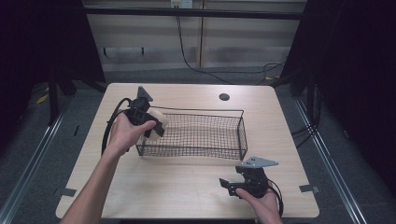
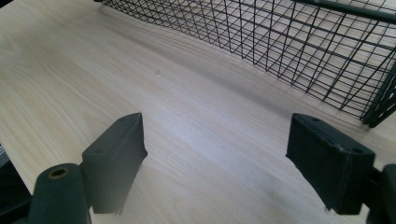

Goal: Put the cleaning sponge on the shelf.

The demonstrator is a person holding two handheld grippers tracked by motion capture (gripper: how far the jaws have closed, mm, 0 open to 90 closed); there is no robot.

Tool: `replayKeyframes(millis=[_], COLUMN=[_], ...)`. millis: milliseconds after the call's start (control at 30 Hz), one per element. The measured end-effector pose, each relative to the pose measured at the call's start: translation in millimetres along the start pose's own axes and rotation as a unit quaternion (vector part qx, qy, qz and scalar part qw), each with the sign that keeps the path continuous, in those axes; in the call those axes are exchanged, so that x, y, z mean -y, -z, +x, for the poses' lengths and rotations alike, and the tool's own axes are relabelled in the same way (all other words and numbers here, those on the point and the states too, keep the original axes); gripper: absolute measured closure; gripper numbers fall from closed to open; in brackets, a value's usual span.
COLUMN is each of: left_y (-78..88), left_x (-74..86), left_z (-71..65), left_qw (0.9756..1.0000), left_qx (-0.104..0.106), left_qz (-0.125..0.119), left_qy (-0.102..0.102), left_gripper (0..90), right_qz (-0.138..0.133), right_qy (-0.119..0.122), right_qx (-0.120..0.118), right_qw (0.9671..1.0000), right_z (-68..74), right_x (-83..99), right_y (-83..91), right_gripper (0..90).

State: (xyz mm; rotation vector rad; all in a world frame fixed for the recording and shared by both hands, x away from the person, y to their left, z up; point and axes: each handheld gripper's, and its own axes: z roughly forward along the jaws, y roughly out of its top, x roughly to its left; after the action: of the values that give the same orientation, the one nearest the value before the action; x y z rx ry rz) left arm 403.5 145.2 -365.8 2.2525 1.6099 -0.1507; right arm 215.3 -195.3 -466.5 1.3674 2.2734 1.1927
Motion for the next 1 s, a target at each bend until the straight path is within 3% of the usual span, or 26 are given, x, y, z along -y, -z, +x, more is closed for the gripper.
replayKeyframes(millis=[167, 400, 767, 1000], left_y=[-7.5, -15.7, -27.6, -35.3], left_x=[-0.7, 0.1, 1.5, 0.9], left_z=[2.0, 5.1, 11.1, 11.7], left_qw=[0.9998, 0.9995, 0.9989, 0.9987], left_qx=[0.011, 0.011, -0.003, -0.005], left_qz=[0.005, 0.016, 0.021, 0.028], left_qy=[0.015, 0.025, 0.043, 0.043], left_gripper=[30.9, 30.9, 30.8, 30.8], right_qz=[0.001, 0.002, 0.002, 0.004], right_qy=[0.000, 0.000, 0.000, -0.001], right_qx=[-0.001, -0.002, -0.002, -0.005], right_qw=[1.0000, 1.0000, 1.0000, 1.0000], right_z=[0.2, 0.1, 0.2, 0.8], right_x=[0.1, 0.1, 0.0, 0.4], right_y=[0.0, -0.1, -0.5, -1.0], right_gripper=[19.0, 19.1, 19.2, 19.3])
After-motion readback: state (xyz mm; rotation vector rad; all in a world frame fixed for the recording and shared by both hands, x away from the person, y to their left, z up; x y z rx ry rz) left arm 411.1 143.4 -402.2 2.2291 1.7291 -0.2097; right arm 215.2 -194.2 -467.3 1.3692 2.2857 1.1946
